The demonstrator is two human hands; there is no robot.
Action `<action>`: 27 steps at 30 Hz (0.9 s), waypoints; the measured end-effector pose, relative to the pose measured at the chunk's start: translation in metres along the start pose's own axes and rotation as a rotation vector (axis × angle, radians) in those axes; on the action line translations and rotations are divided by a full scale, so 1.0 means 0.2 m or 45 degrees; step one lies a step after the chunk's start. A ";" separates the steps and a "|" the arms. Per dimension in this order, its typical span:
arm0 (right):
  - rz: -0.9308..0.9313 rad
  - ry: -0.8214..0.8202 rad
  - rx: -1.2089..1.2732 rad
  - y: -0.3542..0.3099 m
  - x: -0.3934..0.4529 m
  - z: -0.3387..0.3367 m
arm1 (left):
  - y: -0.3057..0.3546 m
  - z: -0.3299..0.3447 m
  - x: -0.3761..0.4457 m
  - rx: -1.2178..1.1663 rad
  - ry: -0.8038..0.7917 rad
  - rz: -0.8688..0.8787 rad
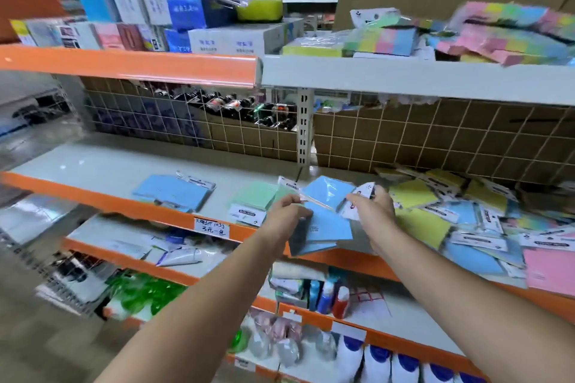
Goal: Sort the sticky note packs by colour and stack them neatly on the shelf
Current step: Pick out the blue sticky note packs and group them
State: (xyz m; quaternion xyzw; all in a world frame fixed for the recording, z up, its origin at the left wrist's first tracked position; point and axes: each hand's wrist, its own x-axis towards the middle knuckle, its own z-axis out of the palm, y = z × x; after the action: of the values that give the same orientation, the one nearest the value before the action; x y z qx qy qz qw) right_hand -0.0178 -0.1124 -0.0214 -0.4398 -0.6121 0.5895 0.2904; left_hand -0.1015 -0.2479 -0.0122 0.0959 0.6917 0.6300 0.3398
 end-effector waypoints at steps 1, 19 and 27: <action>-0.008 -0.002 -0.012 -0.01 0.00 0.06 | 0.01 -0.07 0.01 -0.003 0.012 -0.002; -0.077 -0.074 -0.157 -0.22 -0.13 1.22 | 0.24 -1.33 0.43 0.164 0.101 0.128; -0.071 -0.115 -0.336 -0.17 -0.12 1.53 | 0.27 -1.71 0.67 0.306 0.217 0.123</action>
State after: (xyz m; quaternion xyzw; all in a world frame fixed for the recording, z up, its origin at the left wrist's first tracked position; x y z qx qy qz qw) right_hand -0.2812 -0.2724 -0.0267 -0.4299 -0.7087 0.5149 0.2185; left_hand -0.4194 -0.4378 -0.0178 0.1151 0.7830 0.5642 0.2352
